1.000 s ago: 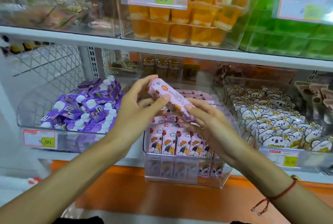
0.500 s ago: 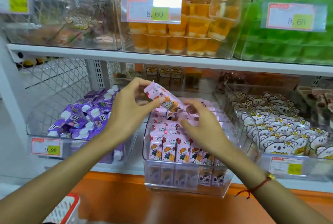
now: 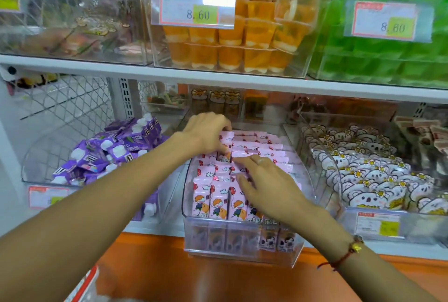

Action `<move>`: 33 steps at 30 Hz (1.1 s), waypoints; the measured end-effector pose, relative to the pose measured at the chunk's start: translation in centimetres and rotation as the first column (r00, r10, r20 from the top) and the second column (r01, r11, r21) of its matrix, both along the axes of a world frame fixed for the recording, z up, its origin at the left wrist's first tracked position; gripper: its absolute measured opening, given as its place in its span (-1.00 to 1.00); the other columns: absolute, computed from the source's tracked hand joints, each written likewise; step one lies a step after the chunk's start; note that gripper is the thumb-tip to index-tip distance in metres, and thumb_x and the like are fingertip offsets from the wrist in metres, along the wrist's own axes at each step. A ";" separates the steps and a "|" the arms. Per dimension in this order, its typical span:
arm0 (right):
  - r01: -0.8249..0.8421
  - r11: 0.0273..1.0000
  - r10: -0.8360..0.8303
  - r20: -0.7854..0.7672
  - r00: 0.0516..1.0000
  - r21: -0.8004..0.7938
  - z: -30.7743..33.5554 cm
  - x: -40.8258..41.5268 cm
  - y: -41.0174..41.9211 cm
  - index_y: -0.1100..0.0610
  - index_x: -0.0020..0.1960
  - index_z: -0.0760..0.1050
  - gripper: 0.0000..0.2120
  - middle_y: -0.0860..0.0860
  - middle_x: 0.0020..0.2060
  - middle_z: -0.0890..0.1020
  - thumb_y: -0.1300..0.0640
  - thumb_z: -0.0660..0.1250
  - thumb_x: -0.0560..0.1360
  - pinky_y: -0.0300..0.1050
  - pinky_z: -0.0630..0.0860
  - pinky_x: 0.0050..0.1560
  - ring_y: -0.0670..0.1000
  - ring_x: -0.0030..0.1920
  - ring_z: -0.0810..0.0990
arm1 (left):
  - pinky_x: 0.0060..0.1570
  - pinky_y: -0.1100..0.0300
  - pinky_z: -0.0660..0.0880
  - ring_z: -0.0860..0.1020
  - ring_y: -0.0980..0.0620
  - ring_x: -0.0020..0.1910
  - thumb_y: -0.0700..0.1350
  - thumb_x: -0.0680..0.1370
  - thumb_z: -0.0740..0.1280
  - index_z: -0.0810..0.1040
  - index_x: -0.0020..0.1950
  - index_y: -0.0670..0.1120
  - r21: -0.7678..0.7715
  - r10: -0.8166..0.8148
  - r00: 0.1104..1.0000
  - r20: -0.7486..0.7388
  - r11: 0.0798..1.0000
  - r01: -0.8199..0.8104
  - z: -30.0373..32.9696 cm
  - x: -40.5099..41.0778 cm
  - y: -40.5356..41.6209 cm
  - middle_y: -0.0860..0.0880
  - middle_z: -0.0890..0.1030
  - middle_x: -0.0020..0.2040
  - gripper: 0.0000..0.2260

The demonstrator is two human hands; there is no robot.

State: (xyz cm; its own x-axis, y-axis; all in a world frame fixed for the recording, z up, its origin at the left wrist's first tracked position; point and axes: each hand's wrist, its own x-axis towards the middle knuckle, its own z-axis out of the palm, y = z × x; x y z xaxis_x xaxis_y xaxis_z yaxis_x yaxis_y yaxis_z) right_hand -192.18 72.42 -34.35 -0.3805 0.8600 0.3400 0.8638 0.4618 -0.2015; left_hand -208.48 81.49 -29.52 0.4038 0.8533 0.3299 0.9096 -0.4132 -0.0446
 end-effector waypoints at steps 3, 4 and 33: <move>-0.012 1.000 0.012 -0.001 1.000 0.008 -0.1 0.2 0.1 -0.01 0.46 0.25 -0.58 0.00 0.28 0.46 -0.03 0.09 0.63 -0.16 0.32 -0.03 0.03 0.25 0.40 | -0.15 0.17 0.33 0.52 -0.02 0.03 0.18 0.37 0.49 0.49 0.21 0.01 -0.071 0.022 0.999 -0.043 0.997 -0.025 -0.3 0.2 0.8 0.00 0.60 0.14 -0.51; -0.017 1.000 0.017 -0.001 1.000 0.010 -0.1 0.3 0.2 -0.01 0.46 0.25 -0.58 0.00 0.28 0.46 -0.03 0.09 0.62 -0.16 0.32 -0.02 0.02 0.24 0.40 | -0.18 0.17 0.33 0.49 0.01 -0.04 0.19 0.38 0.48 0.50 0.19 0.01 -0.111 0.007 0.998 -0.070 0.994 -0.015 -0.3 0.1 1.0 0.01 0.60 0.11 -0.53; -0.004 0.999 0.009 0.100 0.995 -0.053 0.6 0.0 -0.5 0.10 0.42 0.34 -0.58 0.06 0.26 0.46 -0.05 0.08 0.63 -0.01 0.39 0.19 0.08 0.26 0.36 | -0.20 0.15 0.38 0.59 0.01 -0.05 -0.04 0.63 0.20 0.51 0.04 0.02 0.068 -0.025 0.940 0.341 0.998 0.002 0.7 -1.1 -6.8 0.05 0.64 -0.05 -0.88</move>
